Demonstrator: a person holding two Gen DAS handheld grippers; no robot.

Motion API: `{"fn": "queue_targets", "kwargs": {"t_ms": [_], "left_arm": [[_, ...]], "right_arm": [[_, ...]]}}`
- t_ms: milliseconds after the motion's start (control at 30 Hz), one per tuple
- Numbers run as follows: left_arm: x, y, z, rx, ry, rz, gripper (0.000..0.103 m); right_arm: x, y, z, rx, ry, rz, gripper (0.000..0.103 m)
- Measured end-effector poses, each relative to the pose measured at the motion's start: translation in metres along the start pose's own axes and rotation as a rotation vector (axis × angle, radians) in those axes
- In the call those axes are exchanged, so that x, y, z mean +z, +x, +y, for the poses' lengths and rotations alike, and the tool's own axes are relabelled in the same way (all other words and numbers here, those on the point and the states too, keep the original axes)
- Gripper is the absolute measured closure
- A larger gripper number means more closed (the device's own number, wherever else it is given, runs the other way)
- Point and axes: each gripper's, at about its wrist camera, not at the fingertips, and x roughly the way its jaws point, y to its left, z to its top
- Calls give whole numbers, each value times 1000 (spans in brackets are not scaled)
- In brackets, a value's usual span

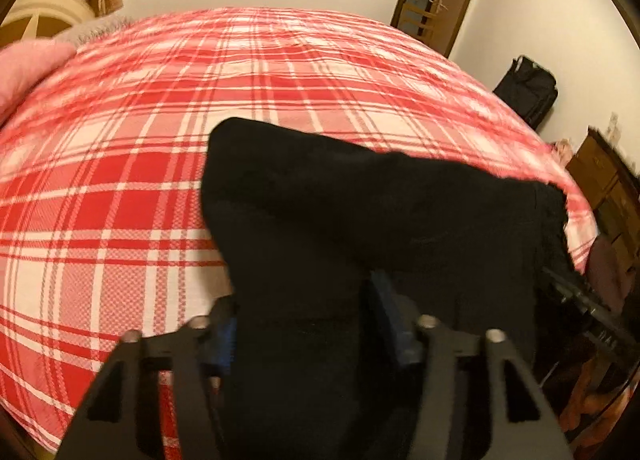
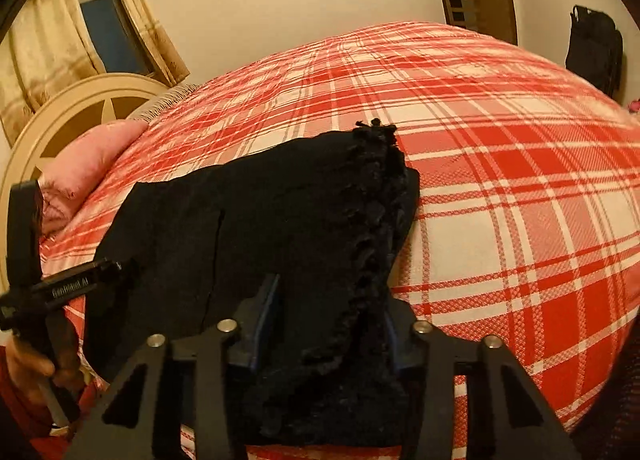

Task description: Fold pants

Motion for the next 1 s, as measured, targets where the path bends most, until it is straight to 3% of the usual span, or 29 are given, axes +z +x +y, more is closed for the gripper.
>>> {"fn": "queue_targets", "kwargs": {"t_ms": [67,167,367,667,1000], "left_arm": [[1,-3,5,-11,-23,-6,72],[1,-5,2,7,-8,-13,80],[2,-8,-5,54,38,-23,83],[12,-24,-3,18,28,-54,91],[23,-34,16,-46,-49,-70,92]], "right_arm": [[1,-4,8,-29,-34,-10,65],[1,-10,21,-79,-96,-29,68],[1,-18,32,-116,-147,-51,71],[19,-45,48,-58,-161,-116,74],[41,-53,81,-39,-237,-158,76]]}}
